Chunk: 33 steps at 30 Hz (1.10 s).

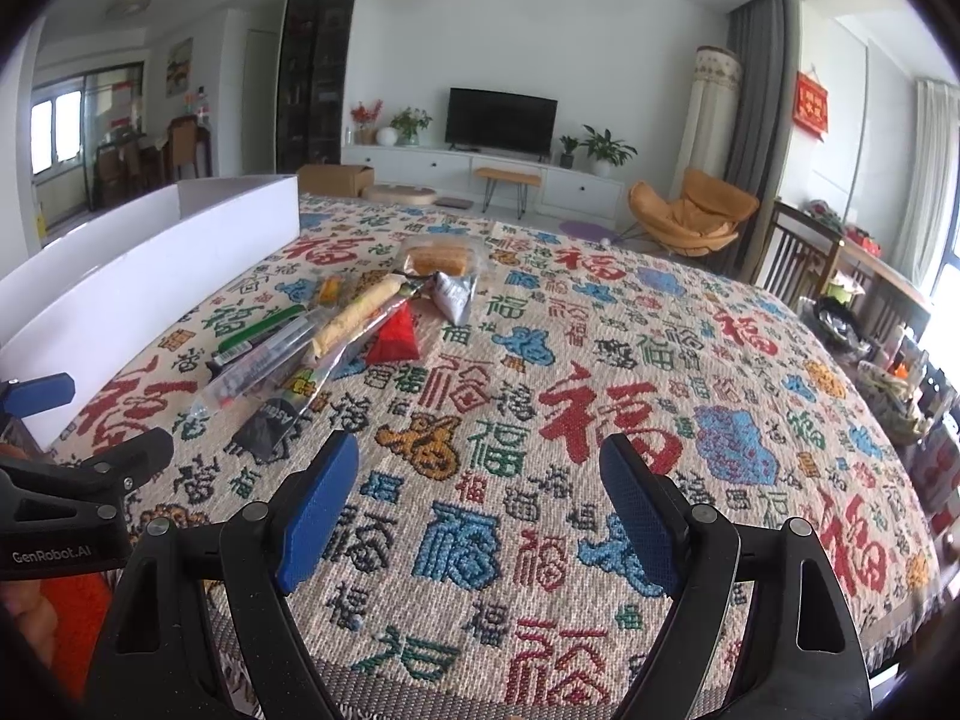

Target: Organize snacks

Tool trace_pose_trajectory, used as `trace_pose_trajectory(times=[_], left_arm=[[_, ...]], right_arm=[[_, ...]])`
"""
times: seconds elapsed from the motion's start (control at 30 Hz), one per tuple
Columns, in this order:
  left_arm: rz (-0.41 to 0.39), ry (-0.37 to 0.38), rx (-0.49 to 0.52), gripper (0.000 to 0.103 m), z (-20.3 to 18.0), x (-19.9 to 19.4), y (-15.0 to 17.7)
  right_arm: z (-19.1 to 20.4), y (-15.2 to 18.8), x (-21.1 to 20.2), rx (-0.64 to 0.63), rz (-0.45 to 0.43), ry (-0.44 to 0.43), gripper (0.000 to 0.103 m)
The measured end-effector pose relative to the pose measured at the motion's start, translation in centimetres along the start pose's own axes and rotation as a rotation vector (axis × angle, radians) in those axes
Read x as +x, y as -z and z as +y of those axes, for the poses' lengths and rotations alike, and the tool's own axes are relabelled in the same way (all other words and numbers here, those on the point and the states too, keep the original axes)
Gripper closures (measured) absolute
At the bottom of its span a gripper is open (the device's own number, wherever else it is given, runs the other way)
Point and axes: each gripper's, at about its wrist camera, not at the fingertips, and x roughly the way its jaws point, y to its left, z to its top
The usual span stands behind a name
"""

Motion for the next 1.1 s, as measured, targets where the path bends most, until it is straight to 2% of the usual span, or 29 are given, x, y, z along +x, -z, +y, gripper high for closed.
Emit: trace_pose_trajectory(times=[1.1], left_arm=[[0.006, 0.001, -0.002, 0.000, 0.05, 0.08, 0.04]], right_arm=[[0.34, 0.30, 0.36, -0.003, 0.014, -0.009, 0.018]])
